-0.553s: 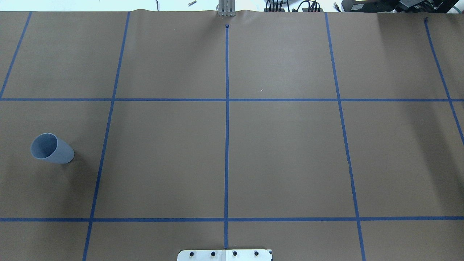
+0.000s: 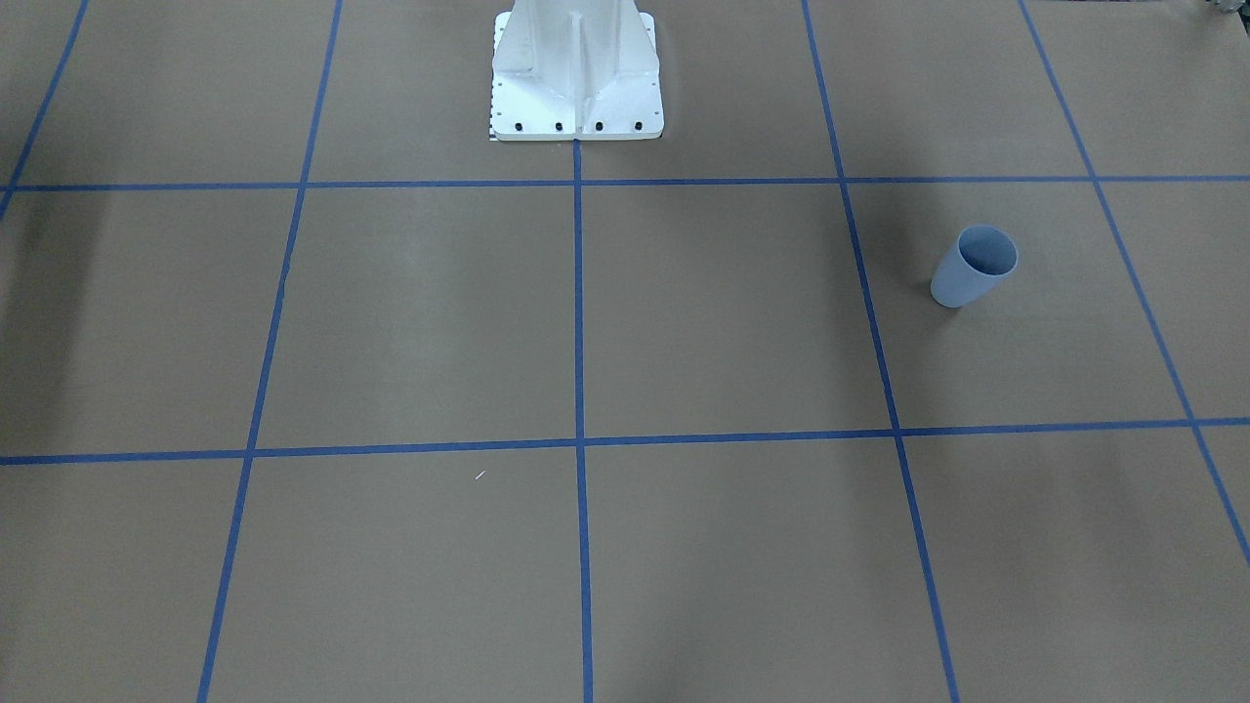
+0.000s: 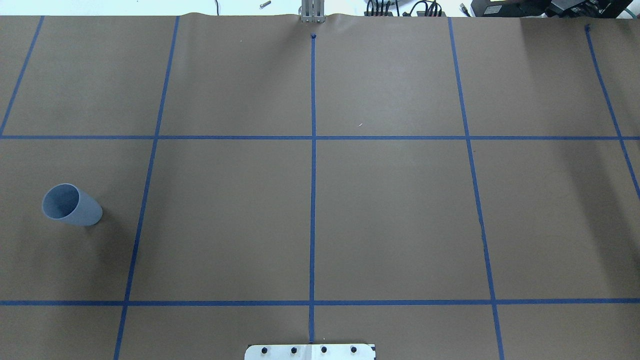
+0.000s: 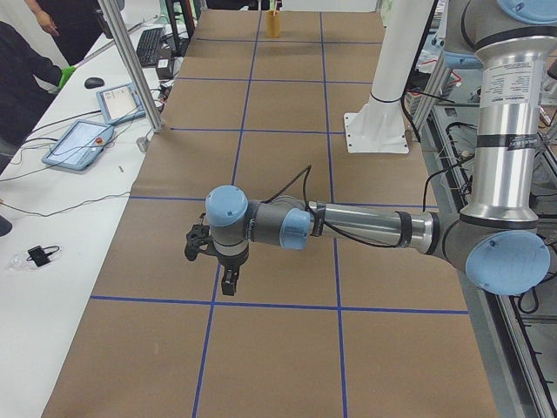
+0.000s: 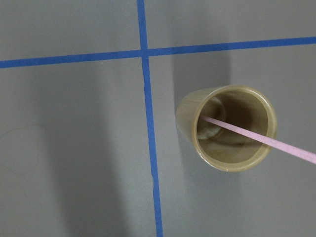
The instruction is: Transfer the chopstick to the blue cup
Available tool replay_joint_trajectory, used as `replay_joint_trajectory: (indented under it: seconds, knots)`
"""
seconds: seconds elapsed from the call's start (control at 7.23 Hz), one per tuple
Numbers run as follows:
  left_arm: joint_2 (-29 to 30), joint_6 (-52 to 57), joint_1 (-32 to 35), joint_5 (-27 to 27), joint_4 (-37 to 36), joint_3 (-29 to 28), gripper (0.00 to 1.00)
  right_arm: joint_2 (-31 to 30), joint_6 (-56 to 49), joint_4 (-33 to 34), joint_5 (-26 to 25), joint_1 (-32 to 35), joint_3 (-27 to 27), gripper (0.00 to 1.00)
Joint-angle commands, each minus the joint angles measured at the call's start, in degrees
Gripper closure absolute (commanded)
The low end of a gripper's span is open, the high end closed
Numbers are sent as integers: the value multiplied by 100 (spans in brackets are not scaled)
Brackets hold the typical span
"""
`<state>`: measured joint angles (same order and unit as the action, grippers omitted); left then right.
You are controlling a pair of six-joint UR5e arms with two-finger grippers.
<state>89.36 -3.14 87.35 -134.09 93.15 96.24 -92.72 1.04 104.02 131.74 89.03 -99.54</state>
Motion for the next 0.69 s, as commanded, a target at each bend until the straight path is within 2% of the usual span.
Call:
replay_joint_trajectory:
  seconds: [0.0,0.55]
  knots:
    - [3,-11,-8,14,2,-8,1,-27,28,4,18,0,-30,0]
    - [12,-2,-8,40,28,-34,1,17,63,-5,10,0,-4,0]
